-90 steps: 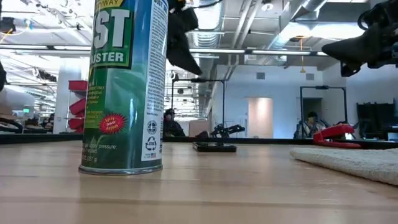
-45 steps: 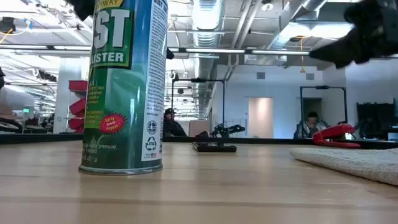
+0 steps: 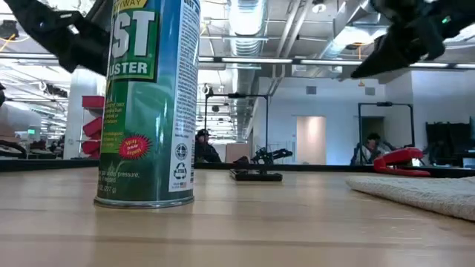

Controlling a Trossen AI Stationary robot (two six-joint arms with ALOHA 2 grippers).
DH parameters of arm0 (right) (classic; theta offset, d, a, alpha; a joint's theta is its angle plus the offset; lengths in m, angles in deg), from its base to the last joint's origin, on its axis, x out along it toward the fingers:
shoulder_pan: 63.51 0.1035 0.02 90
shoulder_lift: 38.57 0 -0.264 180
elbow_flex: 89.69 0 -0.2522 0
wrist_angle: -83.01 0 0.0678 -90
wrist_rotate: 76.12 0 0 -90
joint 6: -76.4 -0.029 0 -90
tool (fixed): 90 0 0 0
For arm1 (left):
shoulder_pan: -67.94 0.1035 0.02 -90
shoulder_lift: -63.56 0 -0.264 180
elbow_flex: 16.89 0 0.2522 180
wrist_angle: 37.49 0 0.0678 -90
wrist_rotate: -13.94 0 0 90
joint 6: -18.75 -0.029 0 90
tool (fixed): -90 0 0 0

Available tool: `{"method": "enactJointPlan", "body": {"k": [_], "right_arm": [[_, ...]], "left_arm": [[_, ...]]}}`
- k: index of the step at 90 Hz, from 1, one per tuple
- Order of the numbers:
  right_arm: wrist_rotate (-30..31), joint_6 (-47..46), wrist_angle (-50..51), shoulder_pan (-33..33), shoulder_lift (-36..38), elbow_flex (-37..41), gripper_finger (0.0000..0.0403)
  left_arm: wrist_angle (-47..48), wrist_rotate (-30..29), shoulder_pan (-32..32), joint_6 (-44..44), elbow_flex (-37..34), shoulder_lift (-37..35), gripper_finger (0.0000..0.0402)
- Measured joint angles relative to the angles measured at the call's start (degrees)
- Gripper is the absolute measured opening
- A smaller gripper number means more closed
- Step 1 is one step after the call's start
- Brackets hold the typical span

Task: Apply microfiber cloth
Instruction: Spray the back of the cellphone using the spray bottle

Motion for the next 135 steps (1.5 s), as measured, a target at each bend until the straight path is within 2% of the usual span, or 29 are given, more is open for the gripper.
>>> {"method": "enactJointPlan", "body": {"k": [10,26,35,43,57,62,67,78,90,114,135], "right_arm": [[-0.1,-3.8,1.1,-2.1,-5.4,0.0,0.0000],[-0.1,-13.4,8.9,-4.7,-10.1,0.0,0.0000],[-0.6,-20.1,10.0,-6.0,-12.2,-0.1,0.0000],[-5.1,-22.5,4.9,-6.4,-13.7,0.0,0.0000],[-18.1,-20.7,-14.3,-6.1,-14.0,-0.1,0.0000],[-20.1,-20.3,-18.1,-6.2,-13.7,-0.1,0.0000],[-19.1,-20.2,-18.5,-6.3,-13.5,-0.2,0.0000],[-12.1,-20.0,-13.5,-6.9,-14.3,-0.1,0.0003],[-6.5,-17.7,-11.0,-7.1,-17.3,-0.1,0.0028],[-5.0,-18.9,-14.9,-10.3,-25.7,-0.1,0.0110],[-3.0,-19.0,-18.4,-12.5,-31.2,-0.1,0.0148]], "left_arm": [[-0.3,2.4,-0.8,2.8,-0.1,0.2,0.0000],[-0.7,2.4,-2.3,3.3,-0.1,0.2,0.0000],[-1.3,1.2,-2.8,4.2,-0.1,0.2,0.0000],[-1.3,0.0,-3.0,4.9,-0.1,0.2,0.0000],[-2.2,-0.3,-3.0,5.7,-0.1,0.2,0.0000],[-2.2,-0.4,-3.0,6.4,-0.1,0.2,0.0000],[-2.1,-0.4,-3.0,6.8,-0.1,0.2,0.0000],[-2.0,-0.3,-3.0,7.4,-0.1,0.2,0.0000],[-2.0,-0.3,-3.0,7.6,-0.1,0.2,0.0000],[-1.9,-0.4,-3.0,8.0,0.0,0.2,0.0000],[-1.0,-0.8,-3.0,8.7,0.0,0.2,0.0000]]}}
